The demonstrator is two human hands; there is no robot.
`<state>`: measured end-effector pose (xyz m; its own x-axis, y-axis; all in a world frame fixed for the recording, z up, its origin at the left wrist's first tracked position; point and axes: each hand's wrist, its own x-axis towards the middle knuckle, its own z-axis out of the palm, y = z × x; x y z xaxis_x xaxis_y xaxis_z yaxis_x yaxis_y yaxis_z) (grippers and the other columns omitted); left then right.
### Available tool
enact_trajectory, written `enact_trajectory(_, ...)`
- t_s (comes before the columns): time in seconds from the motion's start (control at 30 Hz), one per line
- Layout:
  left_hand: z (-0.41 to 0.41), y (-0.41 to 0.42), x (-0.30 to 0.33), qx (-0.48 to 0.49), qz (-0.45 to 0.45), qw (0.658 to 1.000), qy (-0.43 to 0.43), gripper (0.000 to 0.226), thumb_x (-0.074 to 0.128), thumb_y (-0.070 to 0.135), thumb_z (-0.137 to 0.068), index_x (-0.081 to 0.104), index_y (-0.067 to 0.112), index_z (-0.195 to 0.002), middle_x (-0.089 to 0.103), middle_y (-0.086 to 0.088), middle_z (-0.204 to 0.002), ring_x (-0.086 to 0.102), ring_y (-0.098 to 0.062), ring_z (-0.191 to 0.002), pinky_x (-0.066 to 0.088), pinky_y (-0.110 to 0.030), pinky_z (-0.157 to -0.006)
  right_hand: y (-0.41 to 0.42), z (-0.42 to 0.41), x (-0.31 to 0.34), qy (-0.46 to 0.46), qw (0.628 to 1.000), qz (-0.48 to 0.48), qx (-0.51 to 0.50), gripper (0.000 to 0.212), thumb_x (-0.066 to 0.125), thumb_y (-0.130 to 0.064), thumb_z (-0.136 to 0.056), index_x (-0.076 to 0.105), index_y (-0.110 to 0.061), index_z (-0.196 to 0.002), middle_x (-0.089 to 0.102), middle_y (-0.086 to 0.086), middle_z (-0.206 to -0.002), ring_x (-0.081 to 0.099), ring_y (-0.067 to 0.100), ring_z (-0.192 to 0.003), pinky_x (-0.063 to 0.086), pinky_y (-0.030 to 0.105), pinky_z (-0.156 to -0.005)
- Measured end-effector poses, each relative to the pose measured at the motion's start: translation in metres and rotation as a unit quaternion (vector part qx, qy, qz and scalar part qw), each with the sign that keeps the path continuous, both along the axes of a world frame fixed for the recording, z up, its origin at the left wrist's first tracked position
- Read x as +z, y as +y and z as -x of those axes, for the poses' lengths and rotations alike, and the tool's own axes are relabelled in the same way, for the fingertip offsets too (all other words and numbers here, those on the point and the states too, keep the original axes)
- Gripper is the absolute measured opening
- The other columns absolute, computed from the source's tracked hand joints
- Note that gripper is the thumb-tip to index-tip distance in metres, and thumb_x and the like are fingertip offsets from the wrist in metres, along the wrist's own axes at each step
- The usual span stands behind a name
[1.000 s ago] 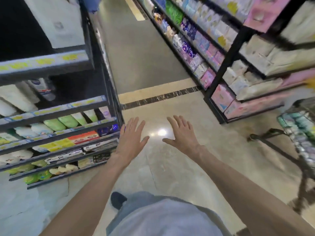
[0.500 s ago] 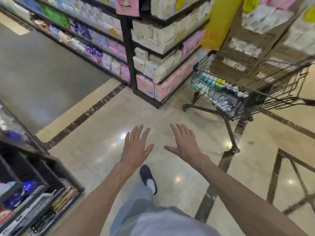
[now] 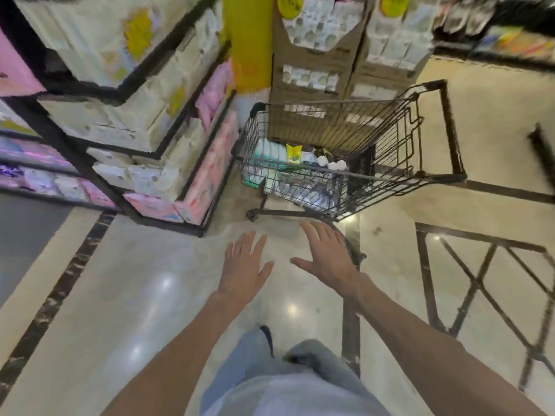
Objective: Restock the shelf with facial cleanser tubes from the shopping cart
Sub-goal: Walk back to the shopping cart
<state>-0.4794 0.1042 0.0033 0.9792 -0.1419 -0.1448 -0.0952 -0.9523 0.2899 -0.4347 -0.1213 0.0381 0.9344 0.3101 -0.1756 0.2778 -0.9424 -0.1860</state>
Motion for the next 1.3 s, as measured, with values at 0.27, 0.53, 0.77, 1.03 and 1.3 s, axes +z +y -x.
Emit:
enact_trajectory(0.27,-0.158,-0.022,-0.002,-0.042,0.008,0.999,0.001,0.066,0.040,0.053,-0.105,0.024,0.024,-0.161,0.018,-0.007,-0.169,0.016,-0.028,-0.155,0.019,-0.048,-0.124,-0.022,-0.132,-0.004,-0.020,0.998,-0.019,-0.051,0.091,0.057,-0.071,-0.089,0.027,-0.020,-0.158,0.040,0.011,-0.154,0.037,0.033,-0.143,0.032,0.052,-0.117)
enact_trajectory(0.53,-0.319,-0.041,-0.024,-0.021,-0.003,1.000,0.004,0.065,0.046,0.052,-0.103,0.031,0.021,-0.159,0.030,-0.009,-0.164,0.026,-0.029,-0.151,0.027,-0.049,-0.121,-0.046,-0.288,-0.031,0.017,0.996,-0.060,-0.057,0.091,0.060,-0.069,-0.088,0.025,-0.022,-0.159,0.038,0.007,-0.155,0.038,0.031,-0.143,0.029,0.050,-0.120)
enact_trajectory(0.77,-0.424,-0.041,-0.047,0.012,0.006,1.000,-0.002,0.058,0.058,0.044,-0.099,0.049,0.014,-0.148,0.049,-0.012,-0.151,0.046,-0.033,-0.139,0.042,-0.050,-0.112,-0.062,-0.399,-0.052,0.076,0.994,-0.070,-0.045,0.088,0.063,-0.064,-0.087,0.031,-0.020,-0.156,0.042,0.006,-0.151,0.040,0.029,-0.141,0.032,0.047,-0.117)
enact_trajectory(1.03,-0.522,-0.016,-0.101,0.042,0.044,0.993,0.105,0.055,0.057,0.038,-0.099,0.042,0.020,-0.150,0.050,-0.007,-0.147,0.049,-0.032,-0.132,0.046,-0.051,-0.106,-0.051,-0.465,-0.108,0.146,0.981,-0.063,-0.114,0.090,0.061,-0.064,-0.088,0.026,-0.020,-0.158,0.046,0.007,-0.147,0.043,0.030,-0.136,0.035,0.050,-0.116)
enact_trajectory(1.3,-0.579,0.023,-0.204,0.044,0.021,0.973,0.225,0.077,0.070,0.021,-0.092,0.029,0.039,-0.155,0.048,-0.006,-0.146,0.049,-0.030,-0.134,0.050,-0.054,-0.105,-0.029,-0.487,-0.188,0.224,0.945,-0.099,-0.217,0.094,0.050,-0.073,-0.085,0.022,-0.024,-0.160,0.040,0.007,-0.153,0.040,0.031,-0.141,0.039,0.052,-0.112)
